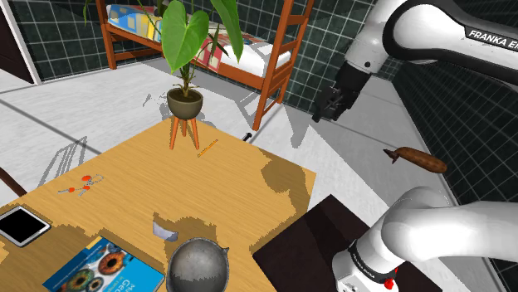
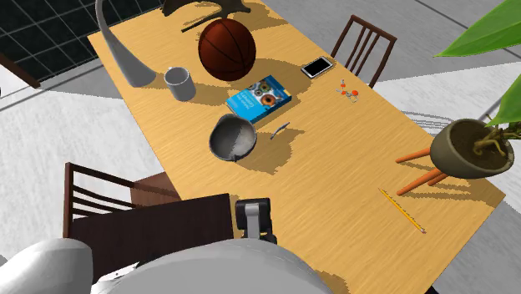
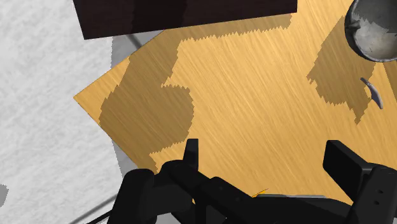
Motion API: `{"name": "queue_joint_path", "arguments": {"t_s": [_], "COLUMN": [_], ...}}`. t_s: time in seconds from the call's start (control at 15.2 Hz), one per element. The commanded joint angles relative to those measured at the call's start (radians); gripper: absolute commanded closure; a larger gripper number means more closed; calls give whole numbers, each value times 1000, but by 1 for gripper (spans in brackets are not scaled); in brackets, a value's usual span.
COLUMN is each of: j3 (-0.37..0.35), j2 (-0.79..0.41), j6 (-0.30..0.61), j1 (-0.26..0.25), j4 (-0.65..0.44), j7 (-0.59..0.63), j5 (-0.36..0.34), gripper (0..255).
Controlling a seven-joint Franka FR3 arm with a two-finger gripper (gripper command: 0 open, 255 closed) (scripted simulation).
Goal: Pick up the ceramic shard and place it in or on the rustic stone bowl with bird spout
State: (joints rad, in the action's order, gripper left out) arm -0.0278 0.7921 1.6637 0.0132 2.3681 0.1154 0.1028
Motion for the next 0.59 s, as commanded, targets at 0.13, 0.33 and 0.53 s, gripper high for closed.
{"name": "queue_joint_path", "arguments": {"t_s": [0.13,0.33,0.53], "j3": [-15,-37,-61], "j2": [-38,-102,-176], "j6": [57,144,229], "j1": [-18,-45,-72], "j4": [24,52,69], "j7": [-7,-20,-34], "j5": [18,44,70], "gripper": [0,0,0]}}
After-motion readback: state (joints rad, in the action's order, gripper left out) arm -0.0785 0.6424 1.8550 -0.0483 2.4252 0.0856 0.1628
